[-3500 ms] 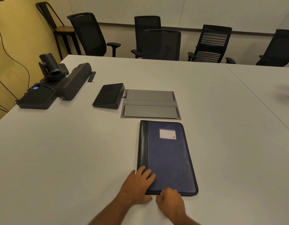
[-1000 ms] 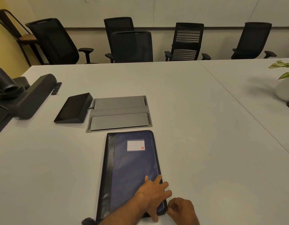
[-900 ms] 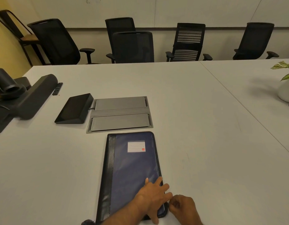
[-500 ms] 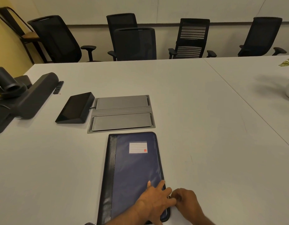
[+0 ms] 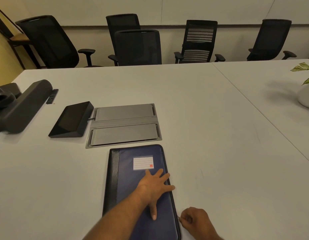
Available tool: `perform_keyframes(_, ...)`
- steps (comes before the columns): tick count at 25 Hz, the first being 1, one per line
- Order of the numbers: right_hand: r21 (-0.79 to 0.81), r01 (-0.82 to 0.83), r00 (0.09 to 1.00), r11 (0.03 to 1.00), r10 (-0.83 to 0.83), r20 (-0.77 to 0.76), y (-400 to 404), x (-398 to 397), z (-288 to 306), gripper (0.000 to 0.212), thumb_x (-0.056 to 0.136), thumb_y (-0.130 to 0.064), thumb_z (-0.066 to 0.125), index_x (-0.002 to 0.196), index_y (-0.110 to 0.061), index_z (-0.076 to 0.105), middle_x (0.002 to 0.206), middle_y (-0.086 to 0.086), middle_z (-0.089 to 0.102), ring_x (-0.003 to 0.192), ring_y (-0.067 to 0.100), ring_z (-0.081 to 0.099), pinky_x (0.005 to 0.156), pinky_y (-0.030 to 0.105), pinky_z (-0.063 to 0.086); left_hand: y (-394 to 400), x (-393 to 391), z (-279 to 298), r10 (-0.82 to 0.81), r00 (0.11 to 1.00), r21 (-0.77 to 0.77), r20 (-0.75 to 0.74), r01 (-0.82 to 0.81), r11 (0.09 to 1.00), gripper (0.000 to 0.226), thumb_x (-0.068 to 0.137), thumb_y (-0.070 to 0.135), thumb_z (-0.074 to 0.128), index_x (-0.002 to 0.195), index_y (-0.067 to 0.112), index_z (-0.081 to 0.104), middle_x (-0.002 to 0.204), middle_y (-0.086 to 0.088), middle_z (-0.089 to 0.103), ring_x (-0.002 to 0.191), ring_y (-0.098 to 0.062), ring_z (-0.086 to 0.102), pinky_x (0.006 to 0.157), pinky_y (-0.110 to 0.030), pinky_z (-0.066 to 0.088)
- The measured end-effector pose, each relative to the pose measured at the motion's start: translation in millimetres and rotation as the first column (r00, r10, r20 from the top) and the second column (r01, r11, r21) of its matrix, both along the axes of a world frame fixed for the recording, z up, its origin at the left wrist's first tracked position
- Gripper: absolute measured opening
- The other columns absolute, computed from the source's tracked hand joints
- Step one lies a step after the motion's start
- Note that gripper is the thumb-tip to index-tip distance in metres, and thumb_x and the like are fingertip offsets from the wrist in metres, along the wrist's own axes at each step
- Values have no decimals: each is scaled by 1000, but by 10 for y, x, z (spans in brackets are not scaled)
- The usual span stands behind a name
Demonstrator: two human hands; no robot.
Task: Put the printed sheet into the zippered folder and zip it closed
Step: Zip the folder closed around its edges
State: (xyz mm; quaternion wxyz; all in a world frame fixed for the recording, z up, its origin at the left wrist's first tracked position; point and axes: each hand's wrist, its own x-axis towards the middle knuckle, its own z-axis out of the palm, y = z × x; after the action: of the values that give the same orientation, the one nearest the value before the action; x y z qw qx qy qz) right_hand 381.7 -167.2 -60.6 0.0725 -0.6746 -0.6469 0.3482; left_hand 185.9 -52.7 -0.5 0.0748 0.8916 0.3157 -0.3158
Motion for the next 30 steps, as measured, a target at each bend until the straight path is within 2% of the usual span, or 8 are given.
perform_keyframes(3, -25, -44, 998, 999, 45, 36, 42, -20, 45, 33, 72, -42, 67, 44, -55, 53, 55, -45, 51, 53, -11, 53, 56, 1, 36, 77, 121, -38, -10, 999, 12, -41, 10, 1000, 127, 49, 58, 89, 150, 37, 16, 163, -4, -7, 148, -39, -9, 103, -78, 19)
perform_keyframes(7, -68, -47, 998, 997, 49, 27, 115, -49, 52, 28, 69, -53, 59, 48, -35, 57, 53, -47, 48, 50, -10, 51, 58, 0, 34, 90, 210, -115, -9, 1000, -11, 8, 9, 1000, 123, 46, 48, 94, 144, 30, 23, 159, -9, 9, 147, -41, 2, 99, -76, 30)
perform_keyframes(11, -4, -24, 999, 1000, 24, 44, 200, -53, 34, 29, 71, -46, 64, 46, -42, 50, 46, -24, 49, 51, -6, 51, 61, 4, 39, 106, 220, -108, -46, 999, -9, 30, 46, 999, 123, 43, 48, 95, 142, 27, 25, 152, -11, 20, 144, -42, 10, 97, -72, 38)
perform_keyframes(14, 96, -37, 997, 995, 31, 69, 337, -75, 43, 35, 77, -34, 66, 51, -45, 46, 55, -23, 47, 53, -4, 51, 56, 4, 35, 122, 202, -86, -64, 997, -4, 51, 65, 998, 121, 42, 50, 94, 140, 25, 28, 149, -11, 24, 142, -42, 13, 95, -70, 41)
perform_keyframes(20, 184, -11, 998, 983, -1, 63, 659, -181, 98, 15, 83, -25, 63, 71, -18, 67, 56, -15, 48, 51, -2, 44, 52, 5, 29, 133, 202, -91, -79, 995, -13, 61, 80, 997, 117, 47, 54, 91, 141, 21, 30, 145, -12, 31, 140, -41, 19, 95, -68, 41)
perform_keyframes(24, 175, 30, 999, 984, -35, 21, 704, -194, 14, 12, 85, -23, 63, 73, -19, 66, 61, -15, 50, 56, 1, 49, 57, 10, 35, 117, 245, -121, 53, 978, -31, 200, -48, 998, 88, 72, 76, 60, 132, 12, 47, 137, -11, 45, 135, -38, 29, 105, -67, 27)
perform_keyframes(26, 158, 23, 999, 987, -27, 22, 705, -188, -50, 15, 87, -20, 60, 74, -18, 66, 68, -8, 57, 63, 7, 53, 60, 18, 42, 99, 290, -154, 128, 967, 0, 221, -132, 991, 65, 86, 64, 52, 123, 11, 59, 131, -11, 50, 132, -37, 34, 108, -66, 21)
perform_keyframes(30, 184, 5, 999, 983, -14, 47, 690, -196, -46, 32, 90, -18, 54, 64, -33, 44, 64, -18, 44, 61, 5, 45, 57, 12, 33, 21, 497, -145, 329, 921, -13, 206, -334, 942, 43, 86, 44, 60, 114, 11, 66, 124, -12, 53, 134, -37, 30, 113, -66, 7)
